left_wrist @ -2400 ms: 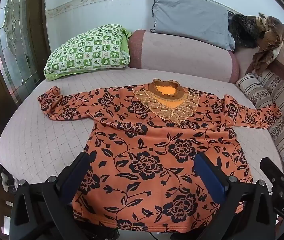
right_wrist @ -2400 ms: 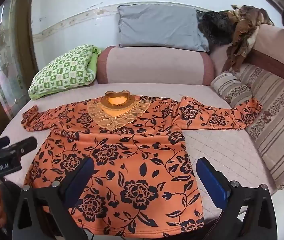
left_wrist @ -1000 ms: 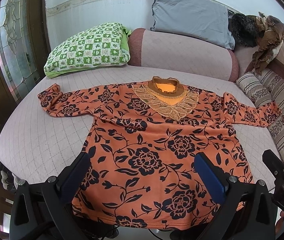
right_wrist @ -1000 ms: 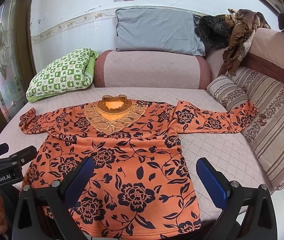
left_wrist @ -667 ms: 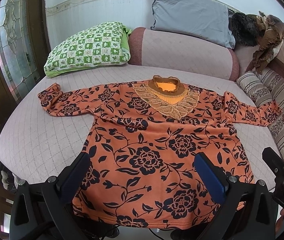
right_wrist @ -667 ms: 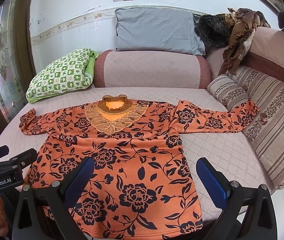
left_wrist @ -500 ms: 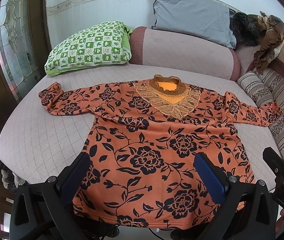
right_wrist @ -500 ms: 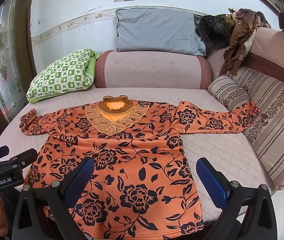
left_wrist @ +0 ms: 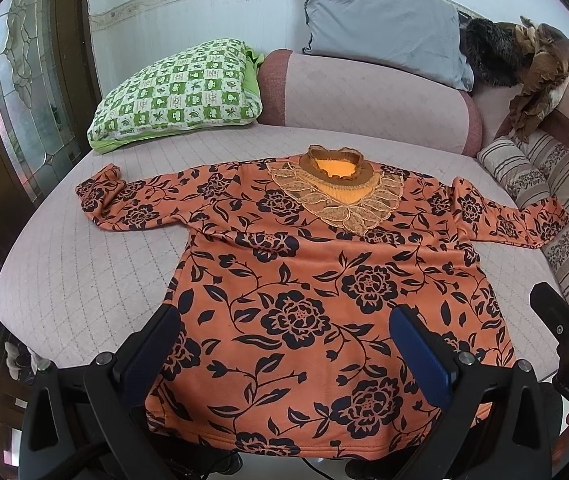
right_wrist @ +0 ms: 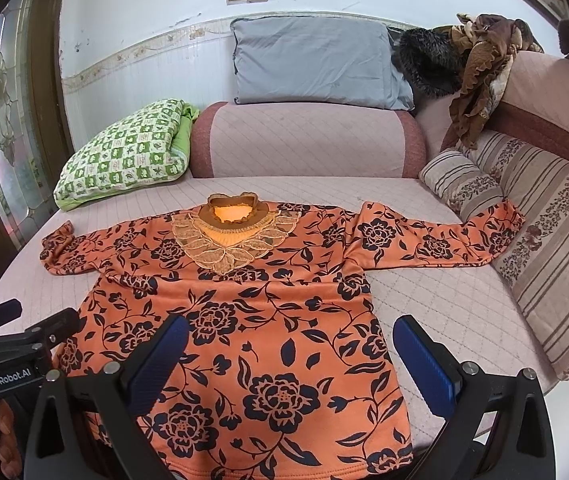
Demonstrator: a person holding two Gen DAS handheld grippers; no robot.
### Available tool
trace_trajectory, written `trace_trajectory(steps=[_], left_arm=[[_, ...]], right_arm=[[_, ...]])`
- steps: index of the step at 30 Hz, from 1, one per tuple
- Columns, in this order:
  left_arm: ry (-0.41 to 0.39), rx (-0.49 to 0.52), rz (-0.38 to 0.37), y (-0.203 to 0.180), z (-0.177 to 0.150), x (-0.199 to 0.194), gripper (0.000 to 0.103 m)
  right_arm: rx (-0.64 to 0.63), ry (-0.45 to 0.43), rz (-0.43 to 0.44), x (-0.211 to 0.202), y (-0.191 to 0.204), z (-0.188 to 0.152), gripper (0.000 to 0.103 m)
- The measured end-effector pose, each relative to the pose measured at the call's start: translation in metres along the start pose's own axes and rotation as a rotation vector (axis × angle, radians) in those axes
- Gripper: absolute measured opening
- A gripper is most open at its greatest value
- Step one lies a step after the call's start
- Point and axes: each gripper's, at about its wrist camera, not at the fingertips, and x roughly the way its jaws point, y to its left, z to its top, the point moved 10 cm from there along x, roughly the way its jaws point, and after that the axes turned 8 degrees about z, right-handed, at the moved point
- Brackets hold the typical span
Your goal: Fold small clothes
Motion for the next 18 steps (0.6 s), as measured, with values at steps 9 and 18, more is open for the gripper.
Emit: trace_trajectory(steps=[9,18], left_arm=[[0.054,-0.013,0.013,0.008,-0.007,0.029,0.103],[0.099,-0.023,-0.011,0.006,-0.009,0.054,0.103]], right_arm=[[0.072,0.018,0.028,0.015,-0.027,0.000,0.103],[0.177,0.036,-0.069,0.028,-0.105,-0.008,0.103]])
